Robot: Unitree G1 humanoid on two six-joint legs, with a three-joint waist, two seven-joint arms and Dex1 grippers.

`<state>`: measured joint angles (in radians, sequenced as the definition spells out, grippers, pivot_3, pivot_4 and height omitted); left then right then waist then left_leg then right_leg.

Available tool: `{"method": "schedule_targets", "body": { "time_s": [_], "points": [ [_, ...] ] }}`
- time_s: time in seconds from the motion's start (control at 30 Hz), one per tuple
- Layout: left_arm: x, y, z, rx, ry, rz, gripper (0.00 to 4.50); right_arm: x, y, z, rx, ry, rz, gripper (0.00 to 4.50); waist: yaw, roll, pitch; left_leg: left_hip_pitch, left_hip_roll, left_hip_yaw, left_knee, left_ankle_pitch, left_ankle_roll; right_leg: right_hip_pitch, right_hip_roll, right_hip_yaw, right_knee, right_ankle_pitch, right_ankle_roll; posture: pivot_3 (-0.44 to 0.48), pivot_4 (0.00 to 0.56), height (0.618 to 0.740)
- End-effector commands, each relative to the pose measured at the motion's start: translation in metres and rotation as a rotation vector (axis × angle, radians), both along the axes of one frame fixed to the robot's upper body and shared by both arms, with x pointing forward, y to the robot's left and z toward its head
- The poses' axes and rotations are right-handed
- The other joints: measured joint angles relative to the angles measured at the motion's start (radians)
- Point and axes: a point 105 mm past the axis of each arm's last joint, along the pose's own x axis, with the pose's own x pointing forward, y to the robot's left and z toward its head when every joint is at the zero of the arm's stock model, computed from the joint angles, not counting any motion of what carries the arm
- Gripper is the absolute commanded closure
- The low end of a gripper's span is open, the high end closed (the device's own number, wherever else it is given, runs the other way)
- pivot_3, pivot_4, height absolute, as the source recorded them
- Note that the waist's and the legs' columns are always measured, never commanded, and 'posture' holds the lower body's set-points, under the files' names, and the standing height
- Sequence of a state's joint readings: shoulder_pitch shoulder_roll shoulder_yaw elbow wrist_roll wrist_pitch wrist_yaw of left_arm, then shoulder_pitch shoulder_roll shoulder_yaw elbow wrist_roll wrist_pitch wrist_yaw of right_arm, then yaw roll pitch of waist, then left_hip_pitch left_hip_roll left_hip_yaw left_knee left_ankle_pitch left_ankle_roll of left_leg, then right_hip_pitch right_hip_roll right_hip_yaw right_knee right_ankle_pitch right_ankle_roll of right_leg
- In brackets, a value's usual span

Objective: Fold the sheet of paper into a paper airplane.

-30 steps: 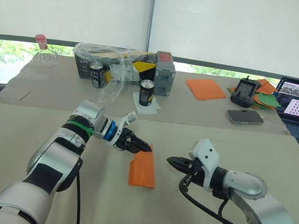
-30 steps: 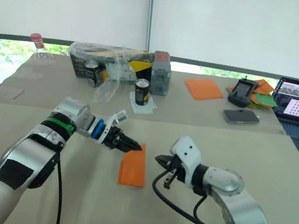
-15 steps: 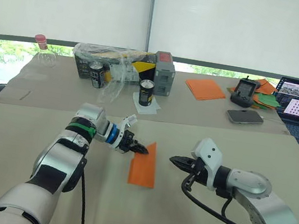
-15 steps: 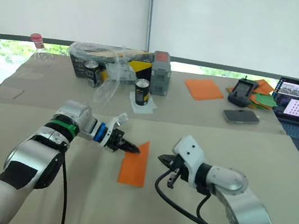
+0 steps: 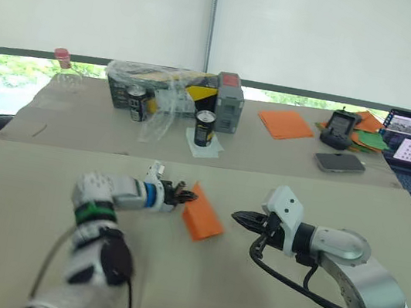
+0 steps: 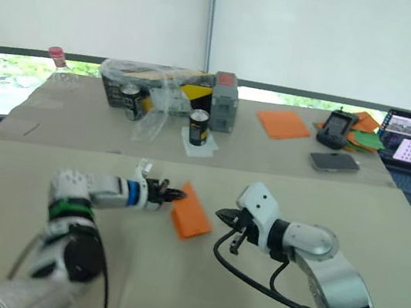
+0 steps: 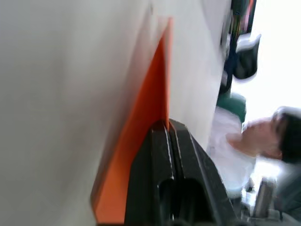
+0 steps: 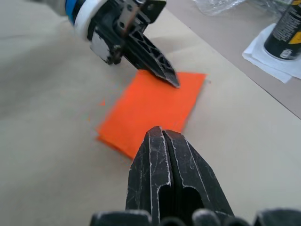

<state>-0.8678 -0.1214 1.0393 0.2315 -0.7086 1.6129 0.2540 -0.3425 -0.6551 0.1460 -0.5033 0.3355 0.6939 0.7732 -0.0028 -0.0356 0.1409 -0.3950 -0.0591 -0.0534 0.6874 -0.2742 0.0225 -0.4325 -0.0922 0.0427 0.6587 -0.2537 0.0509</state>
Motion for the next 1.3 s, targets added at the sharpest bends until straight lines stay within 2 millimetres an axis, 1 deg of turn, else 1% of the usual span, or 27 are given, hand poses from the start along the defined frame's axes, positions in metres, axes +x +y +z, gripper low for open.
{"method": "schedule_targets", "body": {
  "time_s": [0.03,0.13,0.27,0.37,0.43,0.6,0.73,0.77,0.87,0.93,1.0,1.03,1.07,1.17,1.27,1.3],
  "points": [
    [-0.019,-0.011,0.004,-0.045,0.062,0.220,4.49,-0.001,0.000,0.006,0.001,-0.036,0.019,4.50,-0.017,-0.004,-0.001,-0.004,0.004,0.000,0.000,0.001,-0.004,-0.004,0.001,0.001,0.005,0.003,-0.001,0.000,0.150,0.740],
    [-0.032,-0.015,0.004,-0.055,0.130,0.305,4.49,-0.002,0.002,0.003,-0.007,-0.029,0.032,4.50,-0.006,-0.004,-0.001,-0.003,0.004,0.000,0.000,0.001,-0.005,-0.006,0.002,0.000,0.005,0.003,-0.001,0.000,0.150,0.740],
    [-0.043,-0.017,0.000,-0.052,0.176,0.320,4.49,-0.001,0.001,0.001,-0.013,-0.028,0.031,4.50,0.028,-0.005,0.000,-0.005,0.001,-0.002,0.006,0.001,-0.005,-0.005,0.004,-0.002,0.005,0.003,-0.001,0.000,0.150,0.740],
    [-0.047,-0.028,-0.005,-0.068,0.187,0.256,4.49,0.000,0.003,0.001,-0.010,-0.028,0.035,4.50,0.033,-0.005,0.000,-0.004,-0.002,-0.002,0.009,0.000,-0.003,-0.003,0.002,-0.002,0.005,0.003,0.000,0.000,0.150,0.740],
    [-0.048,-0.036,-0.004,-0.090,0.172,0.204,4.49,0.000,0.005,0.000,-0.009,-0.029,0.038,4.50,0.034,-0.005,0.000,-0.004,-0.004,-0.002,0.009,0.001,-0.002,-0.002,0.002,-0.002,0.004,0.004,0.000,0.000,0.150,0.740],
    [-0.051,-0.042,-0.001,-0.116,0.185,0.159,4.49,-0.001,0.006,0.001,-0.009,-0.030,0.040,4.50,0.029,-0.005,0.000,-0.004,-0.003,-0.002,0.008,0.001,-0.003,-0.003,0.002,-0.002,0.005,0.004,0.000,0.000,0.150,0.740],
    [-0.063,-0.042,0.002,-0.150,0.241,0.111,3.32,-0.001,0.006,0.002,-0.011,-0.031,0.039,4.50,0.015,-0.003,-0.002,-0.003,-0.002,-0.001,0.007,0.001,-0.003,-0.003,0.000,0.000,0.005,0.004,0.000,0.000,0.150,0.740],
    [-0.067,-0.043,0.001,-0.146,0.253,0.098,2.99,-0.001,0.007,0.002,-0.011,-0.032,0.040,4.50,0.016,-0.006,0.000,-0.002,-0.002,-0.001,0.007,0.001,-0.002,-0.003,-0.001,0.000,0.004,0.004,0.000,0.000,0.150,0.740],
    [-0.072,-0.041,0.001,-0.125,0.260,0.107,1.98,0.000,0.009,0.002,-0.004,-0.029,0.038,4.50,0.030,-0.006,0.000,-0.003,-0.002,-0.003,0.009,0.002,-0.004,-0.003,0.001,-0.002,0.005,0.005,-0.002,0.000,0.150,0.740],
    [-0.070,-0.032,0.003,-0.091,0.223,0.123,1.31,0.001,0.010,0.003,0.016,-0.019,0.030,4.50,0.029,-0.006,0.000,-0.001,-0.003,-0.002,0.008,0.003,-0.003,0.000,0.002,-0.001,0.004,0.005,-0.002,0.000,0.150,0.740],
    [-0.067,-0.010,0.002,-0.032,0.192,0.170,0.63,0.002,0.014,0.002,0.037,-0.011,0.027,4.50,0.025,-0.005,-0.001,0.006,-0.003,-0.001,0.006,0.002,-0.002,0.007,0.003,-0.001,0.002,0.005,-0.002,0.000,0.150,0.740],
    [-0.067,-0.003,0.001,-0.016,0.184,0.187,0.30,0.002,0.015,0.002,0.043,-0.006,0.026,4.50,0.023,-0.005,-0.001,0.010,-0.003,-0.001,0.004,0.002,-0.002,0.011,0.003,-0.001,-0.001,0.005,-0.002,0.000,0.150,0.740],
    [-0.067,0.008,0.000,0.019,0.169,0.205,0.03,0.002,0.016,0.002,0.053,0.001,0.029,4.50,0.023,-0.005,-0.001,0.011,-0.003,-0.001,0.004,0.002,-0.002,0.011,0.004,-0.001,-0.001,0.005,-0.002,0.000,0.150,0.740],
    [-0.071,0.034,-0.003,0.098,0.101,0.218,0.03,0.003,0.020,0.001,0.055,0.008,0.045,4.50,0.012,-0.004,-0.001,0.011,-0.002,-0.001,0.003,0.002,-0.002,0.011,0.005,-0.001,-0.001,0.005,-0.002,0.000,0.150,0.740],
    [-0.080,0.064,-0.006,0.182,-0.003,0.158,0.03,0.003,0.022,-0.002,0.039,0.010,0.072,4.50,-0.003,-0.003,-0.002,0.015,-0.002,0.001,-0.002,0.003,-0.003,0.011,0.006,0.000,-0.001,0.004,-0.003,0.000,0.150,0.740],
    [-0.083,0.081,-0.006,0.223,-0.032,0.113,0.03,0.004,0.024,-0.003,0.035,0.010,0.083,4.50,-0.006,-0.002,-0.002,0.018,-0.001,0.001,-0.005,0.003,-0.004,0.012,0.006,0.001,-0.001,0.004,-0.004,0.000,0.150,0.740]
  ]
}}
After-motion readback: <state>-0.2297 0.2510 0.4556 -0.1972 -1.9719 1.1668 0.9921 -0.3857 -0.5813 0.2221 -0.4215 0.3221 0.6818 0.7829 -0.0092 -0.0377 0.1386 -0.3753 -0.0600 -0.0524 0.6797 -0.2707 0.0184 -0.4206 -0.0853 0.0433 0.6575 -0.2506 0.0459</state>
